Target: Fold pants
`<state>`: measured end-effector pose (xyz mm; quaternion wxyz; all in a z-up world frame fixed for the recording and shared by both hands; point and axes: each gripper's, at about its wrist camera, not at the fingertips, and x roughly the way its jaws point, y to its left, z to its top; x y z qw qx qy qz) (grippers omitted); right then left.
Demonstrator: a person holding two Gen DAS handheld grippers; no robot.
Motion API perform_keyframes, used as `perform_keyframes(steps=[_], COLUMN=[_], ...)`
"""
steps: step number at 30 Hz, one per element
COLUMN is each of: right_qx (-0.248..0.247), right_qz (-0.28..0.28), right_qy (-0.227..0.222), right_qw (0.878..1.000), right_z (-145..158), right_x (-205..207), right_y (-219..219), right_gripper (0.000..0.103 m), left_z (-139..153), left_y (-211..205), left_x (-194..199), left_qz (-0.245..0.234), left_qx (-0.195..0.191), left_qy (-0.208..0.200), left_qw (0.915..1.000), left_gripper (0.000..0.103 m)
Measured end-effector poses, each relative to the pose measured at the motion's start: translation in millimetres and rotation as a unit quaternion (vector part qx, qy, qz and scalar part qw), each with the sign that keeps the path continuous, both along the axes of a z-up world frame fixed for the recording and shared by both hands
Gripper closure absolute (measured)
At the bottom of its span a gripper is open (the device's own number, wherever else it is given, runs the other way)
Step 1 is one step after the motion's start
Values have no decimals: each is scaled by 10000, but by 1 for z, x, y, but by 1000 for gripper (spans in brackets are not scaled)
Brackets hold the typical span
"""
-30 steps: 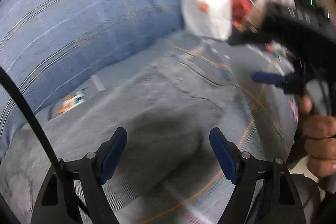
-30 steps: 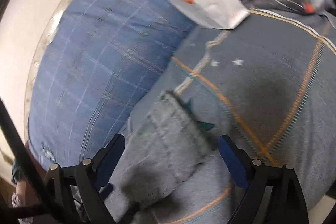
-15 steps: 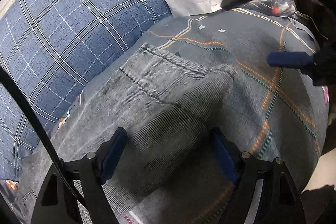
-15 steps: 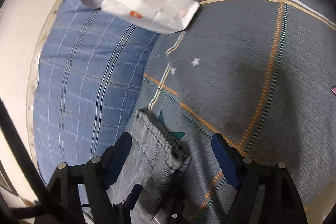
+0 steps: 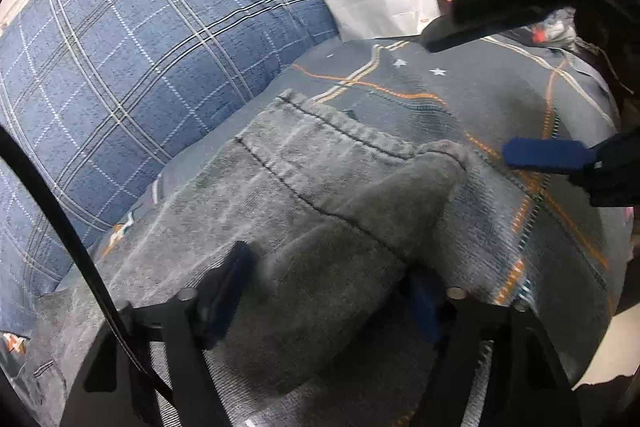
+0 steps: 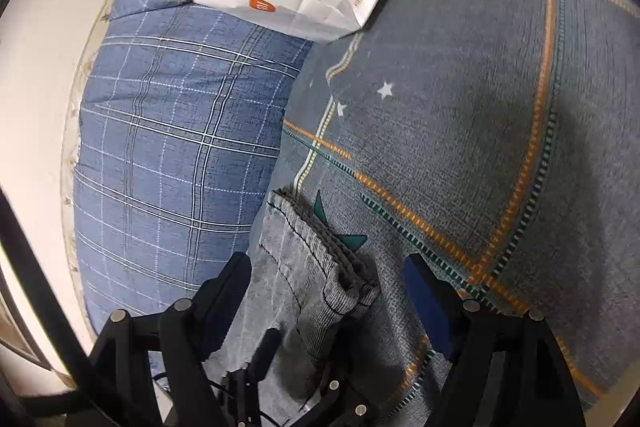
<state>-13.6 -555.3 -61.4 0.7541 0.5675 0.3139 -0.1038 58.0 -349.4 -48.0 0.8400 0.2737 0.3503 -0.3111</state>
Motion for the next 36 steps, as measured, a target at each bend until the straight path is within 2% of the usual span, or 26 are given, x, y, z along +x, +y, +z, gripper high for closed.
perform_keyframes(steps=[7,9,13,14,15,16,18,19,20,21,22,23,26,28,30,33,36], right_qx=[239,331,571,553,513,471,422,412,404,408,416,418,397,411,442,480,519], right_qz=[27,-10,-190,-212,-204,-182,-166,-157,-166,-170,-160,-165,-118,54,242,481,648], right_qy=[-33,-69,-169,-188,-199,-208,-226,-226,-208,-197,-190,-180,-179,-230,-271,-265,-264], right_qw=[9997,9994,9980,9981,9983,9985,9987,9988,9988,9988,9988,9988,9990,9989,9984,9973,9962], right_z=[-7,-9,-13,-12,-10,-8,-4,-4,-4,-5,-5,-6,-6,-6,-6,-9,-11], right_x=[0,-2,-9,-10,-9,-9,-9,-8,-8,-8,-8,-8,-5,0,7,17,23], right_y=[-2,-5,-11,-11,-11,-10,-10,-10,-10,-10,-10,-10,-9,-5,0,9,15], right_gripper=[23,23,23,23,23,23,22,22,22,22,22,22,22,22,22,22,22], left_z=[-1,0,5,4,3,2,0,-1,0,2,5,7,16,21,20,13,14], left_y=[-16,-21,-13,-13,-14,-16,-21,-23,-25,-26,-26,-25,-9,7,16,23,28], left_x=[-5,-11,-15,-13,-10,-5,4,9,16,20,23,25,31,41,50,52,47], left_qz=[-147,-353,-941,-933,-859,-758,-673,-612,-562,-519,-318,-195,-98,108,336,651,800], left_qx=[344,537,401,445,474,422,336,260,108,19,43,48,-479,-1014,-1326,-1561,-1710], left_qy=[-422,-553,59,62,52,60,47,91,275,445,344,306,604,988,1315,1711,1821], left_qw=[9984,9964,9947,9946,9952,9962,9972,9977,9980,9977,9989,9993,9970,9899,9818,9706,9650], left_gripper=[37,37,36,34,26,22,21,28,40,67,83,83,84,84,84,84,84])
